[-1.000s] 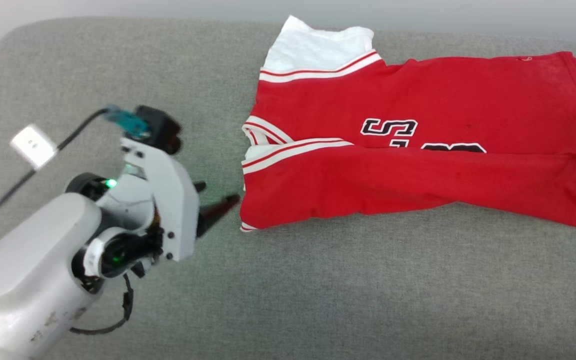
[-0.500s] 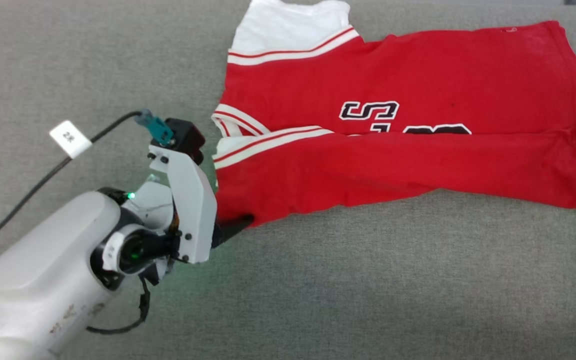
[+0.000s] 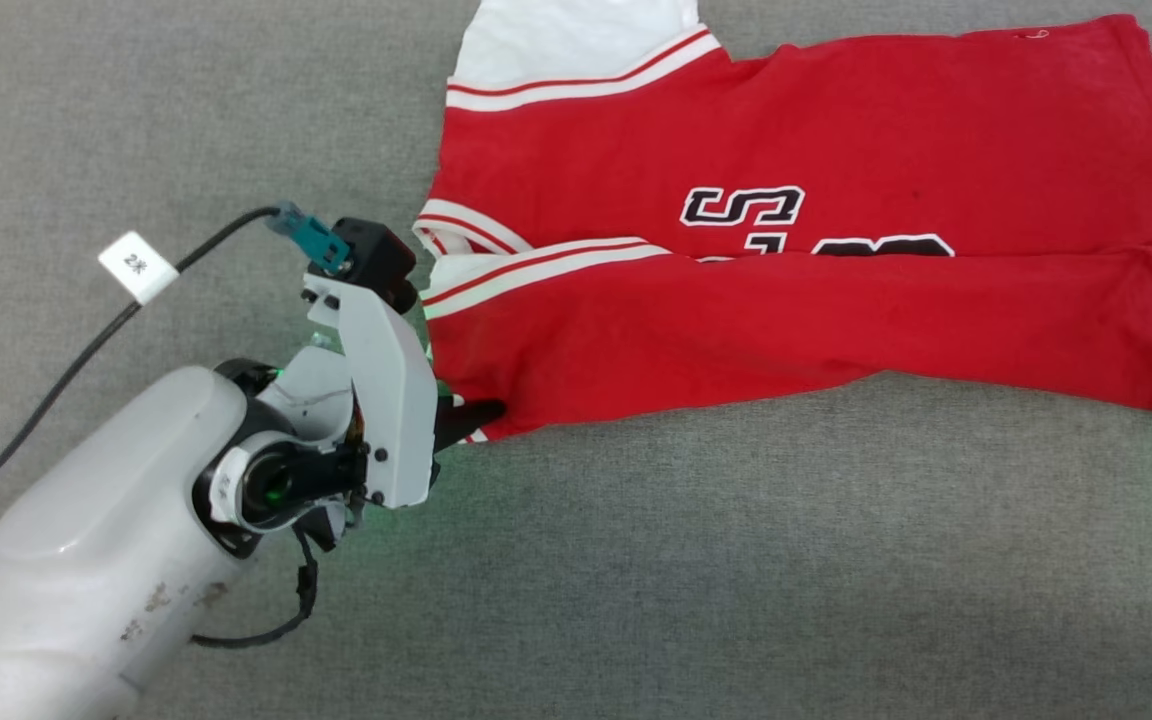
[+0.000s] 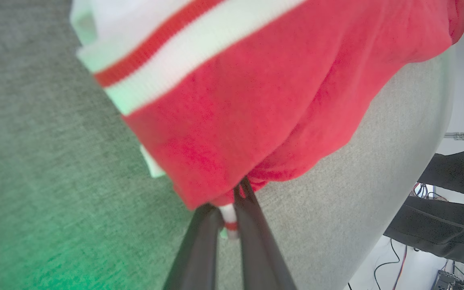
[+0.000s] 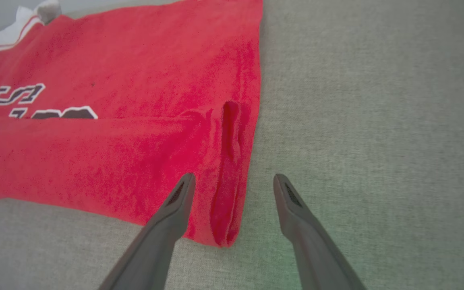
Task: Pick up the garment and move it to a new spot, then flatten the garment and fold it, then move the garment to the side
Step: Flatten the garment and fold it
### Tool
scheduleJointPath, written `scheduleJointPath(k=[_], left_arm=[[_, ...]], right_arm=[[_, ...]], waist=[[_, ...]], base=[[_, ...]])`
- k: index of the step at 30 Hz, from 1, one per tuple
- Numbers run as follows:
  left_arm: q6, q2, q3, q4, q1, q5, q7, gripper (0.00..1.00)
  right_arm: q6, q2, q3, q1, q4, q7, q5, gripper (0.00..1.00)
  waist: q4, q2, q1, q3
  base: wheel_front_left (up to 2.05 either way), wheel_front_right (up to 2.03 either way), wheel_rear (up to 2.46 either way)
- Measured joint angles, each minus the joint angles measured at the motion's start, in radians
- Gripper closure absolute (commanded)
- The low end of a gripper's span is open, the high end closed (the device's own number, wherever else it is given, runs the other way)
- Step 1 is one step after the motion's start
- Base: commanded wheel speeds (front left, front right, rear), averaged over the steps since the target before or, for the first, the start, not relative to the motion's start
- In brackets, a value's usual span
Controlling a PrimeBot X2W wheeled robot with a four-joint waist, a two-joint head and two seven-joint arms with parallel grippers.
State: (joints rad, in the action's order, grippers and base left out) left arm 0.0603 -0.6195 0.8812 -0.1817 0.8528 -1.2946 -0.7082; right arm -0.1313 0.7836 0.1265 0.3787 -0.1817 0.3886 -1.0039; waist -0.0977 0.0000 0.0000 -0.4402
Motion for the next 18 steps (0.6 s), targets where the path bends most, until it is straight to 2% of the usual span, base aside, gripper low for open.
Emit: scheduleJointPath(k=[7, 17, 18], left_arm=[[-0.021, 0.013, 0.003, 0.006, 0.007, 0.006, 0.014, 1.00], [-0.052, 0.050, 0.006, -0.004, 0.023, 0.013, 0.036, 1.00], [-0.055, 0.053, 0.006, -0.007, 0.023, 0.013, 0.040, 1.00]], right_arm=[[0.000, 0.052, 0.088, 0.052, 0.005, 0.231, 0.039, 0.00], [0.000, 0.072, 0.131, 0.102, -0.057, 0.331, 0.107, 0.00], [0.000, 0.072, 0.133, 0.103, -0.060, 0.332, 0.108, 0.76]], waist=[[0.019, 0.0000, 0.0000, -0.017], [0.057, 0.0000, 0.0000, -0.045], [0.059, 0.0000, 0.0000, -0.047]], base=[[0.00, 0.00, 0.00], [0.00, 0.00, 0.00], [0.00, 0.00, 0.00]])
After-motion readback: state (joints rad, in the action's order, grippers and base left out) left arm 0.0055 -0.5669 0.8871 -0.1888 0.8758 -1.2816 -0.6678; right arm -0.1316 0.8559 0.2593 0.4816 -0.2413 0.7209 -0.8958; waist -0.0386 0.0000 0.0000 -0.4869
